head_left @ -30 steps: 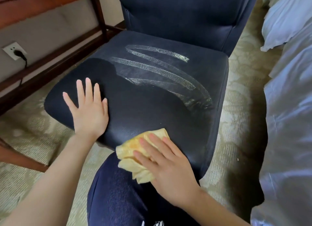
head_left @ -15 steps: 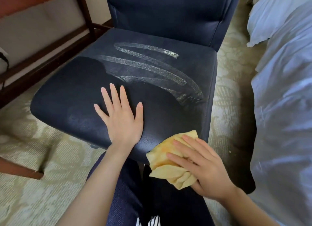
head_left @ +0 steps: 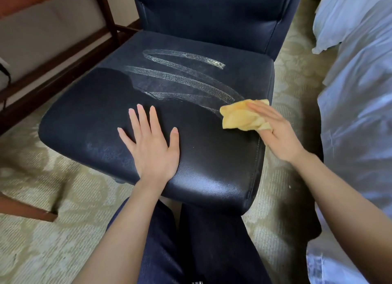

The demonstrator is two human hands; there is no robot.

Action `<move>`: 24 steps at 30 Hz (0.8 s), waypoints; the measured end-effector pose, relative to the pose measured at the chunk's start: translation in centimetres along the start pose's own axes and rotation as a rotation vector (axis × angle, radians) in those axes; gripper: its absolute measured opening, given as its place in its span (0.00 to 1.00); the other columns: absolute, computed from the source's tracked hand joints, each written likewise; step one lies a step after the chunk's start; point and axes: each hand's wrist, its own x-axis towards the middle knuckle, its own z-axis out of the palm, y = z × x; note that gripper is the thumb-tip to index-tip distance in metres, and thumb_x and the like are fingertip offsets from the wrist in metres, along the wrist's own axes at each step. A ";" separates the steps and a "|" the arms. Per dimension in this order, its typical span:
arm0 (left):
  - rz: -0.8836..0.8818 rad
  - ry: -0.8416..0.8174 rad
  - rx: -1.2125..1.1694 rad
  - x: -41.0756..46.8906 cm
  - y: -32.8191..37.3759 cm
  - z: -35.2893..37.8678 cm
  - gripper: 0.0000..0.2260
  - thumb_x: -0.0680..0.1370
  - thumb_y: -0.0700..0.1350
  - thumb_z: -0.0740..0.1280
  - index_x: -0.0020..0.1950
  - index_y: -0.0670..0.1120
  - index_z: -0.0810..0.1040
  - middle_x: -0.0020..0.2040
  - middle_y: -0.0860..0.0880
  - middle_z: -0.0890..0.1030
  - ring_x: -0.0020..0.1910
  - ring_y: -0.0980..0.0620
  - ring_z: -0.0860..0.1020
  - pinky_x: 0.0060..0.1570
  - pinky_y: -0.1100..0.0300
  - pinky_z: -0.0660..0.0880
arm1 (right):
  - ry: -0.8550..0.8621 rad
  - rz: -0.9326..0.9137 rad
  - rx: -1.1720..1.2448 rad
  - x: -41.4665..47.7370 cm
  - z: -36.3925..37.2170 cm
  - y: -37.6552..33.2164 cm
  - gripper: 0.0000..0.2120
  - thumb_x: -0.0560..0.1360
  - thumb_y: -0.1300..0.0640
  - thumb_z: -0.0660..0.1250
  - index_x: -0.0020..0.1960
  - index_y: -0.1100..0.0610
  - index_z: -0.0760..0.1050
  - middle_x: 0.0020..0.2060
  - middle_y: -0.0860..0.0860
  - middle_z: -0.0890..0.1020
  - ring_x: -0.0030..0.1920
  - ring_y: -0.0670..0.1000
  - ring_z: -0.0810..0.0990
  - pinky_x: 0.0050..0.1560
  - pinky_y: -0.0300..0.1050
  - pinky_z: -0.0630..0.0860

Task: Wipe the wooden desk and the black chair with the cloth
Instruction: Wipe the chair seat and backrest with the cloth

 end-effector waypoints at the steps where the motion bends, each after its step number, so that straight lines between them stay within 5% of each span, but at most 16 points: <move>1: -0.001 -0.002 0.004 0.0 0.0 0.0 0.28 0.80 0.54 0.55 0.77 0.43 0.54 0.78 0.43 0.50 0.77 0.46 0.43 0.72 0.40 0.39 | 0.013 0.041 0.007 0.7 0.0 0.5 0.19 0.79 0.62 0.59 0.69 0.65 0.67 0.66 0.52 0.68 0.71 0.57 0.65 0.72 0.40 0.55; 5: -0.010 -0.004 0.011 -0.1 -0.1 0.0 0.28 0.80 0.54 0.55 0.77 0.43 0.55 0.78 0.44 0.50 0.77 0.46 0.43 0.71 0.40 0.38 | 0.016 0.178 0.005 3.5 -0.5 1.9 0.20 0.81 0.60 0.59 0.72 0.61 0.64 0.70 0.51 0.66 0.72 0.48 0.59 0.68 0.27 0.48; 11: -0.013 0.005 0.008 0.0 -0.1 0.0 0.28 0.80 0.54 0.56 0.77 0.44 0.56 0.78 0.44 0.51 0.77 0.46 0.44 0.72 0.40 0.39 | 0.116 0.421 0.057 5.7 0.6 1.7 0.21 0.81 0.53 0.57 0.73 0.55 0.63 0.73 0.49 0.63 0.75 0.48 0.55 0.70 0.36 0.48; 18: -0.061 0.007 0.031 0.4 -1.2 0.0 0.28 0.79 0.55 0.55 0.76 0.43 0.58 0.78 0.44 0.53 0.77 0.46 0.45 0.71 0.39 0.39 | 0.181 0.237 0.064 0.0 2.5 -3.5 0.24 0.77 0.60 0.64 0.67 0.43 0.60 0.66 0.42 0.63 0.73 0.54 0.60 0.70 0.37 0.50; 24: -0.035 -0.006 0.061 1.3 -2.8 -0.5 0.30 0.77 0.58 0.51 0.75 0.44 0.60 0.78 0.45 0.55 0.77 0.46 0.47 0.72 0.39 0.40 | 0.216 0.146 0.127 -5.2 5.5 -9.8 0.22 0.74 0.56 0.60 0.67 0.48 0.67 0.69 0.49 0.69 0.73 0.53 0.61 0.72 0.56 0.57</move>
